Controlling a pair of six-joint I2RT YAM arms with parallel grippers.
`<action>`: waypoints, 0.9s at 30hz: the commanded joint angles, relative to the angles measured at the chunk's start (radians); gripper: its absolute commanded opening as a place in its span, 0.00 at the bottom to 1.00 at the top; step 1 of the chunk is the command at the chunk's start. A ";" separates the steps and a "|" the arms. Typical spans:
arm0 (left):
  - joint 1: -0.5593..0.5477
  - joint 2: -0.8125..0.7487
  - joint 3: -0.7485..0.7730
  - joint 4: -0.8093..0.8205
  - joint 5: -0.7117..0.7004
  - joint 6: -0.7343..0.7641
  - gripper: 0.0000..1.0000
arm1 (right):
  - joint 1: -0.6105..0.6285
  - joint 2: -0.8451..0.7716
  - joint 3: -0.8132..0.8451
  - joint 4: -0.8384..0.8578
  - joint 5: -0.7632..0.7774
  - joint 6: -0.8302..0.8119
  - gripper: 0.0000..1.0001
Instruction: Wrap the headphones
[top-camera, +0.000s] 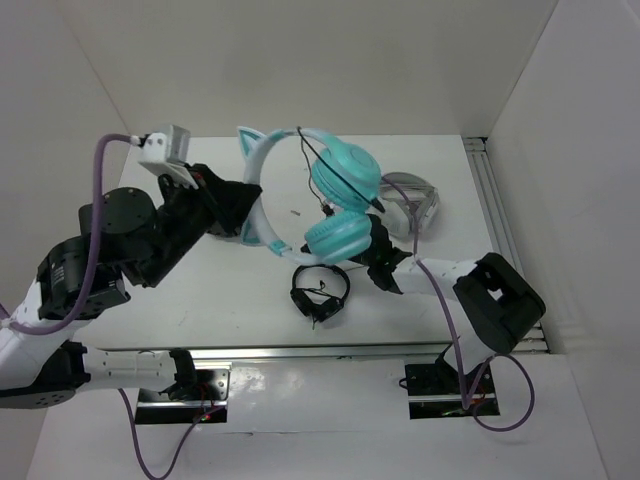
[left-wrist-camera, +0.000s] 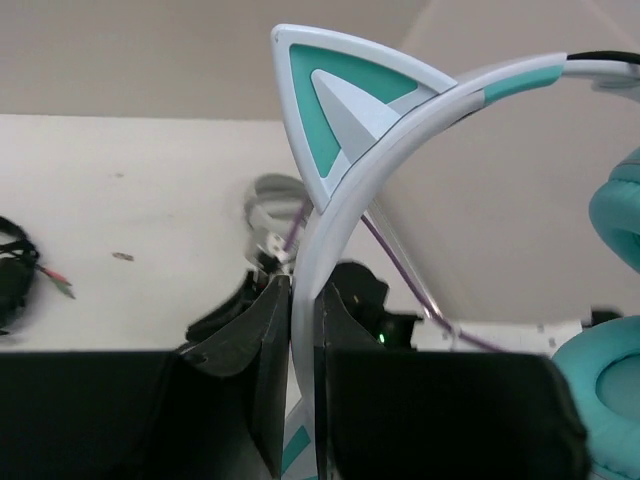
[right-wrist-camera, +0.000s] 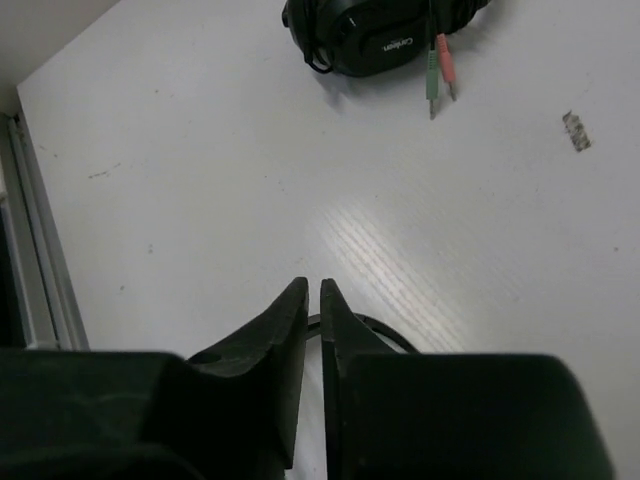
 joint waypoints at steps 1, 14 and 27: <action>0.000 0.010 0.067 0.089 -0.286 -0.096 0.00 | -0.012 -0.040 -0.038 0.100 0.034 0.009 0.14; 0.097 0.236 -0.015 1.455 -0.870 1.109 0.00 | 0.239 -0.342 0.004 -0.340 0.466 -0.056 0.00; 0.225 0.424 -0.177 1.799 -0.861 1.527 0.00 | 0.562 -0.439 0.187 -0.648 0.944 -0.124 0.00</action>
